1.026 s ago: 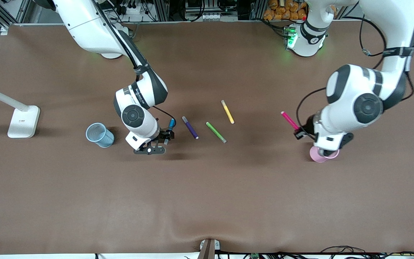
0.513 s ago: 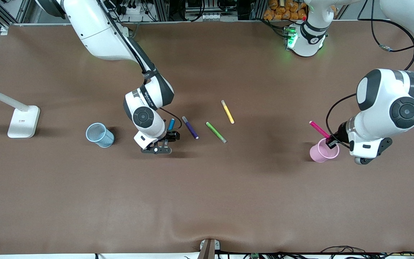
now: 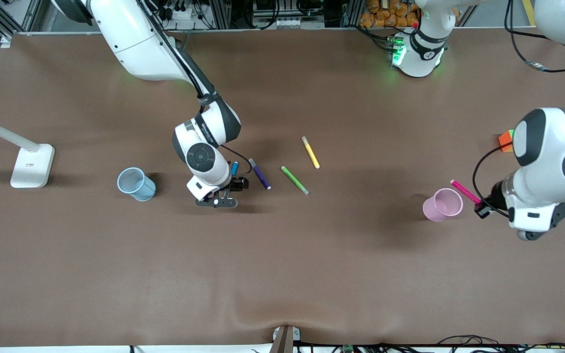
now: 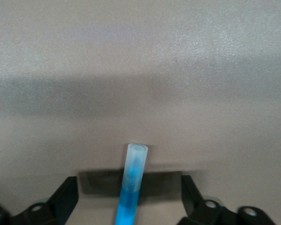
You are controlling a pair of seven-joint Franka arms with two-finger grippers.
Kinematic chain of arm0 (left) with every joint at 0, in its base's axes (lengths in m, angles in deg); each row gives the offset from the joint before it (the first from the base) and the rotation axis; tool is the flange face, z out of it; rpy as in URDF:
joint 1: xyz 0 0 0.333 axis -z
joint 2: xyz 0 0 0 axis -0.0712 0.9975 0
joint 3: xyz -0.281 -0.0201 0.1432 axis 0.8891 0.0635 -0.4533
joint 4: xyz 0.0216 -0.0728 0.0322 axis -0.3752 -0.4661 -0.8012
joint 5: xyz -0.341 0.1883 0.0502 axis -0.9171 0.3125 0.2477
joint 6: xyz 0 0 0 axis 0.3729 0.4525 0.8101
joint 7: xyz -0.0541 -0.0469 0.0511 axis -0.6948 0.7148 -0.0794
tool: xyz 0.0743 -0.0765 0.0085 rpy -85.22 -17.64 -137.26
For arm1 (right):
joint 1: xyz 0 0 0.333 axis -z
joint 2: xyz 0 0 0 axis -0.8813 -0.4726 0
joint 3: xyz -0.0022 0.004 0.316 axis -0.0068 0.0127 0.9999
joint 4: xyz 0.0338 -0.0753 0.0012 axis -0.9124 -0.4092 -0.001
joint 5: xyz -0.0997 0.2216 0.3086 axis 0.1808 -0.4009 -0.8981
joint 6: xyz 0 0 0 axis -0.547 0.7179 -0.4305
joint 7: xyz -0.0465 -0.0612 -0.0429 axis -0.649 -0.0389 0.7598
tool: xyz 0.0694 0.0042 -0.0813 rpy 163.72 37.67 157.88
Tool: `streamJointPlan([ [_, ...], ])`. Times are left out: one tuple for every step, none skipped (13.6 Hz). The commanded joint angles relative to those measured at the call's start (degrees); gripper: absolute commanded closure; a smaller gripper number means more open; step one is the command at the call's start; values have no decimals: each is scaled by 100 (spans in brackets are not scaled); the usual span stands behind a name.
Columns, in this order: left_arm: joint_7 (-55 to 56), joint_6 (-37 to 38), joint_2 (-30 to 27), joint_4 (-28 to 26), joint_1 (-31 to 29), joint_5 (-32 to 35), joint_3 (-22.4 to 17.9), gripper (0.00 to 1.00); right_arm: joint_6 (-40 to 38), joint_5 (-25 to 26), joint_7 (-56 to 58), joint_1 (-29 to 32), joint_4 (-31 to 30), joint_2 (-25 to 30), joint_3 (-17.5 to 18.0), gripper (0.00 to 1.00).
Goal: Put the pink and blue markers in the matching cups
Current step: 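Lower the pink marker into the pink cup while the right gripper lifts the blue marker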
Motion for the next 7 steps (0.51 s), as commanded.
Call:
streamJointPlan([
  [91,71,342,432,73,283,36,100,-21,33,-108,-28,-14,12,-38,62],
  [231,71,412,486,81,345,36,100,-21,33,-108,-28,-14,12,-38,92],
  [432,54,483,513,90,415,36,100,-12,33,-117,-19,-14,12,-38,100],
  [652,54,527,513,125,616,36,100,-12,33,-117,-10,-14,20,-38,100],
  [906,54,562,513,212,905,45,100,-21,33,-108,7,-14,29,-38,100],
  [1222,54,615,504,274,1108,53,100,-30,33,-90,7,-14,38,-38,100],
  [1469,54,650,504,284,1171,54,100,-30,41,-55,7,-23,55,-38,100],
])
